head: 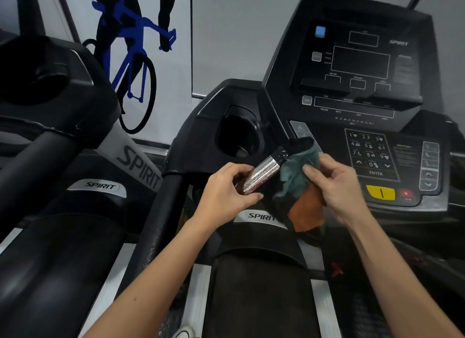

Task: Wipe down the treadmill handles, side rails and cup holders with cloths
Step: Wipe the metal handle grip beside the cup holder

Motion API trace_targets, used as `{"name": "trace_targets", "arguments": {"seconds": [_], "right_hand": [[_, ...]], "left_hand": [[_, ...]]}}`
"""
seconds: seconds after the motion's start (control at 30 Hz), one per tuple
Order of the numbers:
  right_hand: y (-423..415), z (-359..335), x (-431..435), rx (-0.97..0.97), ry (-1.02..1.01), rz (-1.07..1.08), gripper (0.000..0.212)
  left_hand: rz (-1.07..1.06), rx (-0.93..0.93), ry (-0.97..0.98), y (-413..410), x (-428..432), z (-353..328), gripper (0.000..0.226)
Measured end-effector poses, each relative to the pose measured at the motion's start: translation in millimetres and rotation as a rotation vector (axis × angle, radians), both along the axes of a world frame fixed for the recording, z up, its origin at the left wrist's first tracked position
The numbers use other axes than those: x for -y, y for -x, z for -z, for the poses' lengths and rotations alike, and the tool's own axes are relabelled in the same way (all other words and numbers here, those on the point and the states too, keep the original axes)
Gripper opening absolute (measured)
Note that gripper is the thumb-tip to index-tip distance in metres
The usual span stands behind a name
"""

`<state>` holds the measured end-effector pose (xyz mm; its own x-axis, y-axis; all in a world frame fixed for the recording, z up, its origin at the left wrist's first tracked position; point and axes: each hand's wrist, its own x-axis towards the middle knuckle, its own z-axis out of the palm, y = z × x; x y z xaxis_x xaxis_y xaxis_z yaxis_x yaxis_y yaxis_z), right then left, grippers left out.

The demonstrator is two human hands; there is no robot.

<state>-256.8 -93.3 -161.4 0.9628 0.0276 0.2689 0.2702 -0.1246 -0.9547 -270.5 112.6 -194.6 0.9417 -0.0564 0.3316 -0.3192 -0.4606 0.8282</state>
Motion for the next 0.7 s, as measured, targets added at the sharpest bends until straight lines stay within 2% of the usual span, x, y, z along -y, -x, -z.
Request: {"name": "trace_targets", "arguments": {"seconds": [0.1,0.23,0.33,0.43,0.53,0.63,0.7], "right_hand": [[-2.4,-13.1,-11.0,0.082,0.068,-0.076,0.019],[-18.2,-24.6,-24.8,-0.087,0.010,-0.214,0.021],[-23.7,-22.6,-21.0,-0.168,-0.061,-0.212,0.020],[-18.5,-12.3,-6.3,-0.152,-0.082,-0.112,0.015],[-11.4,-5.8,5.3,-0.056,0.012,-0.038,0.018],[-12.6,-14.0,-1.4,0.024,0.114,-0.094,0.018],[-17.4,-21.4,-12.6,-0.028,0.092,-0.181,0.017]], "left_hand": [[-0.008,-0.010,-0.011,0.4,-0.1,-2.1,0.052],[-0.003,-0.018,-0.019,1.2,-0.6,-4.6,0.052],[-0.003,-0.019,-0.010,0.2,-1.1,-4.1,0.052],[0.003,-0.017,-0.003,-0.1,-0.6,-3.0,0.051],[0.007,-0.016,0.008,0.6,-1.0,-2.6,0.051],[0.005,-0.021,0.007,0.5,-1.4,-3.0,0.050],[0.004,-0.030,0.014,0.5,-1.4,-3.8,0.051]]}}
